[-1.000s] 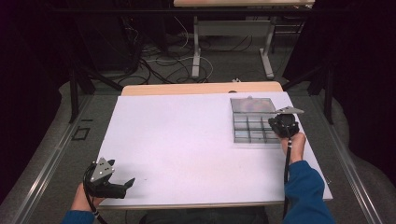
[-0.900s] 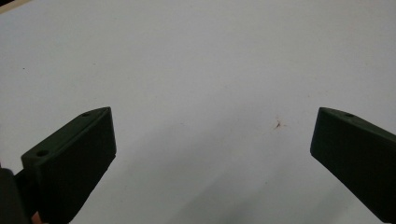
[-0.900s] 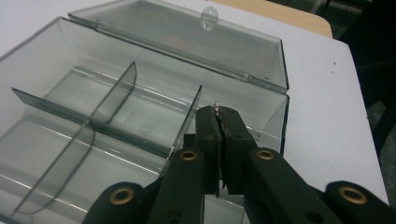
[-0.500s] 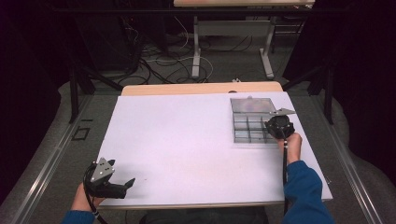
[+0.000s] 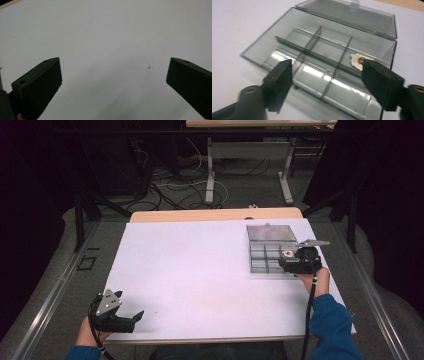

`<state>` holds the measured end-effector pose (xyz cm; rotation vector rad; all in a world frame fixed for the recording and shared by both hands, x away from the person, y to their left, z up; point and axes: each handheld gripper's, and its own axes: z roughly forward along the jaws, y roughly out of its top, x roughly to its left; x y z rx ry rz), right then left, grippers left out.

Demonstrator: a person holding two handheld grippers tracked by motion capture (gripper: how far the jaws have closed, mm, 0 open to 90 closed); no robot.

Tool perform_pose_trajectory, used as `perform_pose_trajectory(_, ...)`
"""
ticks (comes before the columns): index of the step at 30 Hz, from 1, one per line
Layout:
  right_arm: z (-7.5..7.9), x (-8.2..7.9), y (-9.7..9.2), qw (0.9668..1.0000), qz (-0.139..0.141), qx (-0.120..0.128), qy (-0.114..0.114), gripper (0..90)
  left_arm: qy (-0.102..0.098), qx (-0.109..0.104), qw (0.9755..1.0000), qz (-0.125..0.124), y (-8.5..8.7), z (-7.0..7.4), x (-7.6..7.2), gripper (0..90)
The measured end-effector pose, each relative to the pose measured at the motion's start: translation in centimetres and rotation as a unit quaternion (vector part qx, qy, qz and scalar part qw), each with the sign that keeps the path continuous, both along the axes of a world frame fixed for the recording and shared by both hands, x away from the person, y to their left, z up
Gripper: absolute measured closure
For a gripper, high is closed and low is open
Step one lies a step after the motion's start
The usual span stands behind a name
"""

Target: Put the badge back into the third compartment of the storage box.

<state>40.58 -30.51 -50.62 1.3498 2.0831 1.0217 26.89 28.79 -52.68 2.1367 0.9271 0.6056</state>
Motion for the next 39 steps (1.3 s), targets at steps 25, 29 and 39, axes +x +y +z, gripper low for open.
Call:
perform_pose_trajectory(25,1.3,-8.5,2.3,0.9954,0.094,-0.003,-0.013,3.8,-0.004,0.000,1.0000,0.002,0.0,0.0,-0.1,0.2)
perform_pose_trajectory(29,0.9,-9.7,2.4,0.9951,0.099,0.000,-0.009,1.7,-0.004,0.001,1.0000,0.001,0.0,0.0,-0.1,0.2)
perform_pose_trajectory(39,-0.1,-12.9,2.0,0.9952,0.098,0.003,-0.008,0.0,-0.003,0.004,1.0000,-0.001,0.0,0.0,-0.1,0.3)
